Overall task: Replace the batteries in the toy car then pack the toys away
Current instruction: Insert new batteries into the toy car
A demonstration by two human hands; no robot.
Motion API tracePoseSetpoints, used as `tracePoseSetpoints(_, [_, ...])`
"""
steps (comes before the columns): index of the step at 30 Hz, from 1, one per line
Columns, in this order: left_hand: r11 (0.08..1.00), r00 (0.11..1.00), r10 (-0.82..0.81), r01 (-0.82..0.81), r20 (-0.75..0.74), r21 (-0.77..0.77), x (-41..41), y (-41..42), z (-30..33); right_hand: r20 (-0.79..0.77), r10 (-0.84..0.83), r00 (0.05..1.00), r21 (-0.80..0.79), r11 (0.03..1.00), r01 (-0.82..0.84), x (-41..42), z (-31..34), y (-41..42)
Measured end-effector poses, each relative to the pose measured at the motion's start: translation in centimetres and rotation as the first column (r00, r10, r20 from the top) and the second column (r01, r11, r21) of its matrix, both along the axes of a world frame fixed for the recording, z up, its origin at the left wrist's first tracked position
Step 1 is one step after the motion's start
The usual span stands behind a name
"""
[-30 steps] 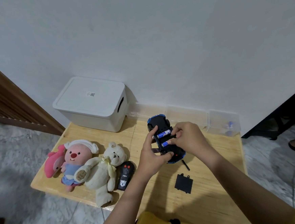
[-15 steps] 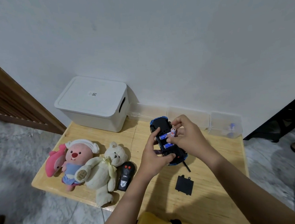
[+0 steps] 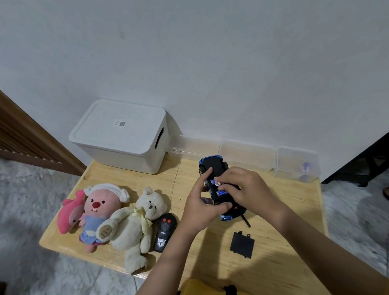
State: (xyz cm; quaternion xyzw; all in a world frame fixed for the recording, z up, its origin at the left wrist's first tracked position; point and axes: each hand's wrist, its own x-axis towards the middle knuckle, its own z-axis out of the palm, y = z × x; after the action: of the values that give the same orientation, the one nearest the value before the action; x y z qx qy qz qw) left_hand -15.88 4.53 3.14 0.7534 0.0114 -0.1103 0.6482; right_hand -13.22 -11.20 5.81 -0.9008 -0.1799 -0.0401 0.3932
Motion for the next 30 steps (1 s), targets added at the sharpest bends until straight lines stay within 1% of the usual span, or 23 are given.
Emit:
tracePoseSetpoints(4, [1.000,1.000,-0.018,0.018,-0.004,-0.001,0.2,-0.1,0.3,0.046,-0.016,0.999,-0.044,0.999,0.018,0.2,-0.1,0.0])
tracePoseSetpoints(7, [1.000,1.000,-0.014,0.014,0.001,0.014,0.1,-0.1,0.7,0.021,-0.009,1.000,-0.046,0.999,0.010,0.4,-0.1,0.0])
tracePoseSetpoints(12, [0.999,1.000,-0.016,0.016,0.006,0.043,-0.1,0.2,1.2,-0.027,0.016,1.000,-0.095,0.995,-0.018,0.7,0.0,0.0])
tracePoseSetpoints(14, [0.999,1.000,-0.013,0.013,0.008,0.032,-0.2,0.3,1.4,-0.085,0.007,0.996,-0.056,0.998,-0.012,0.9,0.4,0.3])
tracePoseSetpoints(17, [0.999,0.999,-0.039,0.039,0.016,0.019,0.0,0.5,1.9,-0.245,-0.054,0.968,0.104,0.991,0.081,1.3,1.7,0.3])
tracePoseSetpoints(18, [0.998,0.999,-0.050,0.050,0.015,0.023,0.1,0.6,2.1,-0.273,-0.052,0.961,0.122,0.989,0.089,1.4,2.0,0.4])
tracePoseSetpoints(20, [0.998,0.998,-0.059,0.059,0.016,0.023,0.2,0.8,2.3,-0.289,-0.037,0.956,0.100,0.993,0.068,1.6,2.5,0.6])
tracePoseSetpoints(25, [0.999,0.999,-0.045,0.044,-0.019,-0.023,-0.3,1.1,2.0,-0.265,-0.013,0.964,-0.022,1.000,0.008,1.1,2.6,1.2])
tracePoseSetpoints(30, [0.998,0.998,-0.059,0.059,-0.006,0.005,-0.7,1.4,2.0,-0.261,-0.037,0.965,-0.037,0.999,0.028,0.5,2.5,1.3])
